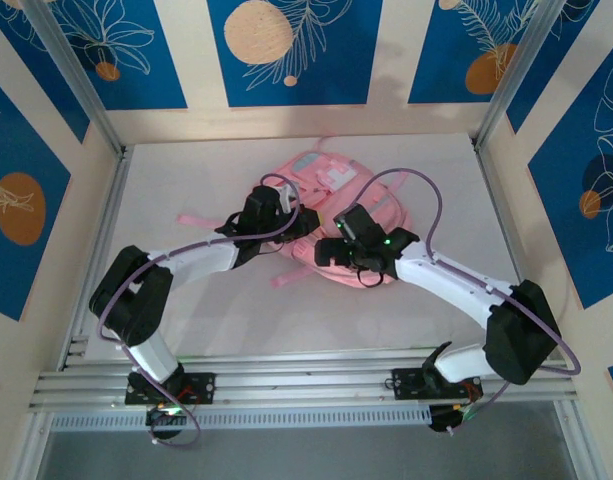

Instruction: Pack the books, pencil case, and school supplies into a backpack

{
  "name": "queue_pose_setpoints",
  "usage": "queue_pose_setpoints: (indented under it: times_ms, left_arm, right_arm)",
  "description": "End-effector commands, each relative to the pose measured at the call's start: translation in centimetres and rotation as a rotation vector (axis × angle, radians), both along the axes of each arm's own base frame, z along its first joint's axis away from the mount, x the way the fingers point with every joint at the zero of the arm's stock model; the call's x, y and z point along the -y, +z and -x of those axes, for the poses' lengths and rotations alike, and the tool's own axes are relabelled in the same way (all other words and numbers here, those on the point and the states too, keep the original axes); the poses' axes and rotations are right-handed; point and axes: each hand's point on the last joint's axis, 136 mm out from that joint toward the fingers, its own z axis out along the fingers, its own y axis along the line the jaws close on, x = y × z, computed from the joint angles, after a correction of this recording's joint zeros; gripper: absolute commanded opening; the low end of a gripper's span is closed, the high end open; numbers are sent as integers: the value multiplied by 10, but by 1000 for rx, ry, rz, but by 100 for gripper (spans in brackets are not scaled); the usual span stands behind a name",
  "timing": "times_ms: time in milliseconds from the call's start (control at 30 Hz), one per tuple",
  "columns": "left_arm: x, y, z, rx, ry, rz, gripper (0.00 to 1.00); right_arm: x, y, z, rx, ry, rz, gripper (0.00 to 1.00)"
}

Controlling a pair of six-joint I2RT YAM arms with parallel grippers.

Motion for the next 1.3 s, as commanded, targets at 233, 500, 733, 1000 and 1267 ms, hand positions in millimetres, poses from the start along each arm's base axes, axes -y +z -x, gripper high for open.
queue_pose_setpoints:
  times_ms: [233, 500, 733, 1000, 1267]
  left_arm:
    - [12, 84, 4, 194, -54, 184, 0]
    - [19, 92, 10, 187, -77, 223, 0]
    - [21, 88, 18, 167, -82, 241, 0]
    - [19, 81, 12, 167, -67, 227, 0]
    - [12, 81, 2, 188, -49, 199, 0]
  right_arm:
    - [-8, 61, -27, 198, -84, -135, 100]
    - [-5, 42, -41, 204, -185, -131, 100]
    - [7, 26, -48, 187, -365, -138, 100]
    - [51, 12, -31, 149, -479, -24, 93]
    - [93, 4, -3, 64, -439, 73, 89]
